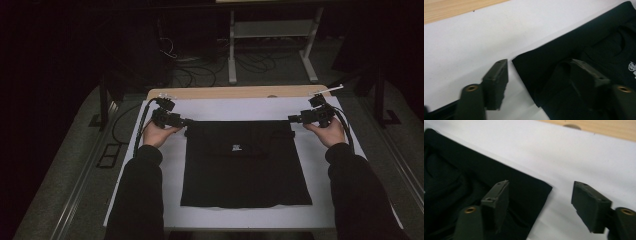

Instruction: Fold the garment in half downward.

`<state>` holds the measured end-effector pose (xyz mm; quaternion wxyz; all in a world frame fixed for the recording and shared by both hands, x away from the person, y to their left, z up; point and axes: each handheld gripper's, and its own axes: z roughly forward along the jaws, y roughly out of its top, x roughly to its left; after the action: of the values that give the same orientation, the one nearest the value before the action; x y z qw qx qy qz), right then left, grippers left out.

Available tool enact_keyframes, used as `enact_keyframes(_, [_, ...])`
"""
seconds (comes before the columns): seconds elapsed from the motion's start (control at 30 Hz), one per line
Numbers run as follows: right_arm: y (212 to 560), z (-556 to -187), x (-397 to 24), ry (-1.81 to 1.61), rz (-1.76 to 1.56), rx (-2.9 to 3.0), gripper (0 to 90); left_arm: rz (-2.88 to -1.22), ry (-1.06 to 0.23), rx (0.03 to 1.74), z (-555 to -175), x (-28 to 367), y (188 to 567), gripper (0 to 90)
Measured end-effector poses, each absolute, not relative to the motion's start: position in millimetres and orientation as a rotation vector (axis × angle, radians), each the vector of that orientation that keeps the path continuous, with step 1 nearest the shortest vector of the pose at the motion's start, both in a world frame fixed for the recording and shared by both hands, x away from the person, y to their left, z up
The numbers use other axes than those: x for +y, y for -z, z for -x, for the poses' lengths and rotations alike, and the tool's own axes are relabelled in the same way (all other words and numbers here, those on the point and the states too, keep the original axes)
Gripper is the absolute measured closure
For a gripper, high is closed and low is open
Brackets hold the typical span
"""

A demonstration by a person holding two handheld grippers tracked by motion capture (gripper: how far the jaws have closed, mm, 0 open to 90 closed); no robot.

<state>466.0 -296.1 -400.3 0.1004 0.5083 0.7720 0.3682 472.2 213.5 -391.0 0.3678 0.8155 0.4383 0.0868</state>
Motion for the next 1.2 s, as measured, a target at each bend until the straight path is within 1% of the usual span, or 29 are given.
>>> enact_keyframes(0.03, [399,-465,-297,-1.097,-1.489,2.276,22.6,-2.098,-0.209,1.12,-472,214,390,23.2])
enact_keyframes(0.1, [396,-464,-297,-1.116,-1.482,2.266,19.2,-2.101,-0.219,1.12,-471,211,389,16.1])
enact_keyframes(0.17, [393,-463,-297,-1.135,-1.471,2.259,14.0,-2.091,-0.194,1.104,-470,210,388,9.8])
enact_keyframes(0.27, [391,-462,-297,-1.158,-1.46,2.257,13.6,-2.056,-0.17,1.079,-469,206,385,4.3])
enact_keyframes(0.33, [389,-461,-296,-1.169,-1.456,2.257,11.1,-2.054,-0.171,1.061,-467,204,383,1.3])
enact_keyframes(0.37, [389,-461,-295,-1.177,-1.455,2.254,9.1,-2.052,-0.168,1.052,-466,202,383,1.1])
enact_keyframes(0.43, [388,-461,-294,-1.18,-1.457,2.252,1.4,-2.058,-0.16,1.042,-466,201,382,0.3])
enact_keyframes(0.47, [387,-461,-293,-1.175,-1.46,2.251,0.0,-2.056,-0.16,1.043,-466,201,382,0.0])
enact_keyframes(0.57, [387,-460,-290,-1.185,-1.457,2.247,0.0,-2.049,-0.135,1.025,-465,201,383,0.0])
enact_keyframes(0.97, [389,-459,-275,-1.21,-1.424,2.317,0.0,-2.043,-0.15,0.972,-463,189,383,0.0])
enact_keyframes(1.2, [393,-458,-263,-1.217,-1.392,2.38,0.0,-2.028,-0.089,0.938,-465,185,388,0.0])
